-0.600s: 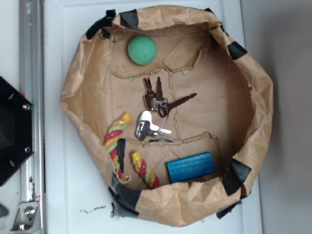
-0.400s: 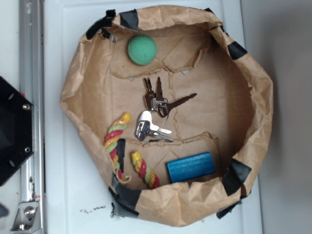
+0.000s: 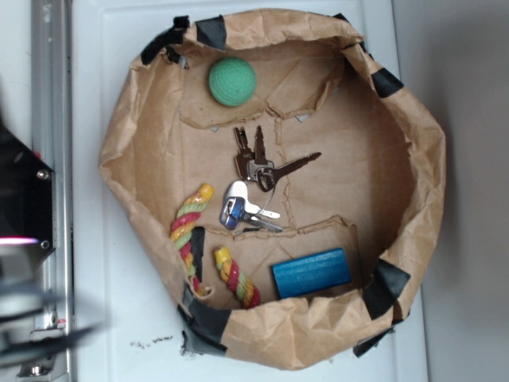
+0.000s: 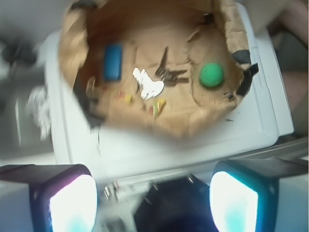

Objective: Grab the silver keys.

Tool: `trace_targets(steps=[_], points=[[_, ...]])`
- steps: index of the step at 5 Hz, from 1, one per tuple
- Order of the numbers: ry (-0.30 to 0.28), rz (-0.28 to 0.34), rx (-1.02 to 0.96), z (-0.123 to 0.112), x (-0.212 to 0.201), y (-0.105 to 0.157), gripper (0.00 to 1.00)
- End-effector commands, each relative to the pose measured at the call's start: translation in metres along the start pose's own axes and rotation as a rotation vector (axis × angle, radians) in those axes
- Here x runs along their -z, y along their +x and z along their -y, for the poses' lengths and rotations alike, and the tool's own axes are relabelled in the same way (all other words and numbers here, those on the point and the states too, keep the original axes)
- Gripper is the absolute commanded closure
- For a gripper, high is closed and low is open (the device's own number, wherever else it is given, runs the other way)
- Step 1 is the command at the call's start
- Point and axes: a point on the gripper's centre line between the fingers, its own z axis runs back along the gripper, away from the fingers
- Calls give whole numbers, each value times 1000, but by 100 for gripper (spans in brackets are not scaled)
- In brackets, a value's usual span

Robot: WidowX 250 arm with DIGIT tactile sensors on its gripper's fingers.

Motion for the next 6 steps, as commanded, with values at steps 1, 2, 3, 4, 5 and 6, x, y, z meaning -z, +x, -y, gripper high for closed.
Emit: trace_targets(steps=[1, 2, 3, 4, 5, 6], points=[[26, 52, -245, 19, 22, 57, 0], [18, 110, -218, 15, 50, 75, 0], [51, 150, -190, 10, 71, 83, 0], [51, 150, -190, 10, 71, 83, 0], [51, 150, -190, 10, 71, 83, 0], [51, 150, -190, 10, 71, 83, 0]])
